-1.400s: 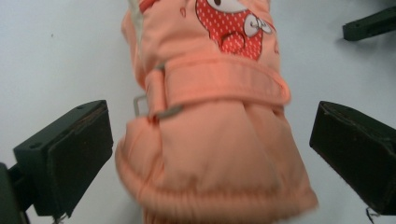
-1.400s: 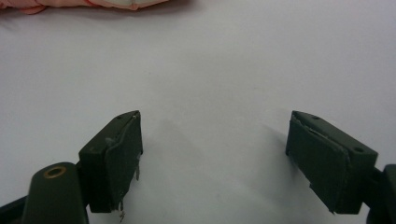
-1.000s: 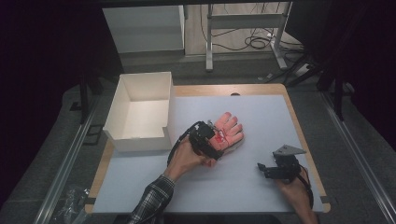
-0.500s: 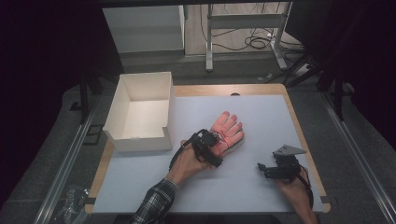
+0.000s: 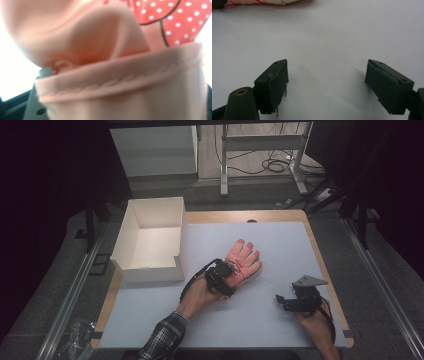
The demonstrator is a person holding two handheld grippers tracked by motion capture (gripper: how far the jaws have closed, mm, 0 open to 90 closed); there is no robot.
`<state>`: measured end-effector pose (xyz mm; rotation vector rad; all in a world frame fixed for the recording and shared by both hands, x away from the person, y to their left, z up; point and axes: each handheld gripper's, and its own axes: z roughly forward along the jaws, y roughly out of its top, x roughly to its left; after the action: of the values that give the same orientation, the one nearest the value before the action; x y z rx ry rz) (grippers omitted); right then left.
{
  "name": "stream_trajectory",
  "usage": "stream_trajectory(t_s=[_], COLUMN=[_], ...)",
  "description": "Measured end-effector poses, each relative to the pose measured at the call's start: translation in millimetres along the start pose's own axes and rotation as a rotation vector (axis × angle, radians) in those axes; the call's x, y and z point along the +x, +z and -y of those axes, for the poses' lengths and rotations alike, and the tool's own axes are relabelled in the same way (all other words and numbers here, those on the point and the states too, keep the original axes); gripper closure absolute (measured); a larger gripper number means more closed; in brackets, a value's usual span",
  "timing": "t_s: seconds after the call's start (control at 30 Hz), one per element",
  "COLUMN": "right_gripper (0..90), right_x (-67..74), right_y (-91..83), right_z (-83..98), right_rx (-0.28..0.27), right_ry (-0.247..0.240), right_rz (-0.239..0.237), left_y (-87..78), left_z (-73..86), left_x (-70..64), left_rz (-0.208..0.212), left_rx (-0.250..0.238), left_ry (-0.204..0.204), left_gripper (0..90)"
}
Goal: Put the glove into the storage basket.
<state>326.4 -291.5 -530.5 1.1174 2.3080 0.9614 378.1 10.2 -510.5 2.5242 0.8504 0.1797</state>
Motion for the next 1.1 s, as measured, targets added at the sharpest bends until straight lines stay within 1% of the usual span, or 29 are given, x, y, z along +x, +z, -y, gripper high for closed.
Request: stream_trajectory(t_s=[0.13,0.3,0.53,0.67,0.8,0.93,1.1], right_gripper=[18.8,18.8,18.8,18.8,18.8,18.8,18.8], right_x=[0.0,0.0,0.0,0.0,0.0,-0.1,0.0], right_y=[0.0,0.0,0.0,0.0,0.0,0.0,0.0], right_z=[0.0,0.0,0.0,0.0,0.0,0.0,0.1], right_rx=[0.0,0.0,0.0,0.0,0.0,0.0,0.0], right_ry=[0.0,0.0,0.0,0.0,0.001,0.0,0.0], right_rz=[0.0,0.0,0.0,0.0,0.0,0.0,0.0], left_y=[-2.5,-5.8,-12.2,-19.9,-28.6,-37.8,-49.4], left_z=[-0.1,-1.0,-3.2,-5.2,-6.9,-7.8,-9.4], left_x=[2.7,3.3,4.8,6.0,8.5,13.1,17.5], left_rz=[0.018,0.016,0.023,0.018,0.002,0.004,-0.004], left_rx=[-0.005,-0.009,-0.018,-0.026,-0.028,-0.038,-0.047], left_ry=[-0.012,-0.005,-0.022,-0.025,-0.029,-0.041,-0.058], left_gripper=[37.7,38.2,38.3,38.3,38.2,38.2,38.1])
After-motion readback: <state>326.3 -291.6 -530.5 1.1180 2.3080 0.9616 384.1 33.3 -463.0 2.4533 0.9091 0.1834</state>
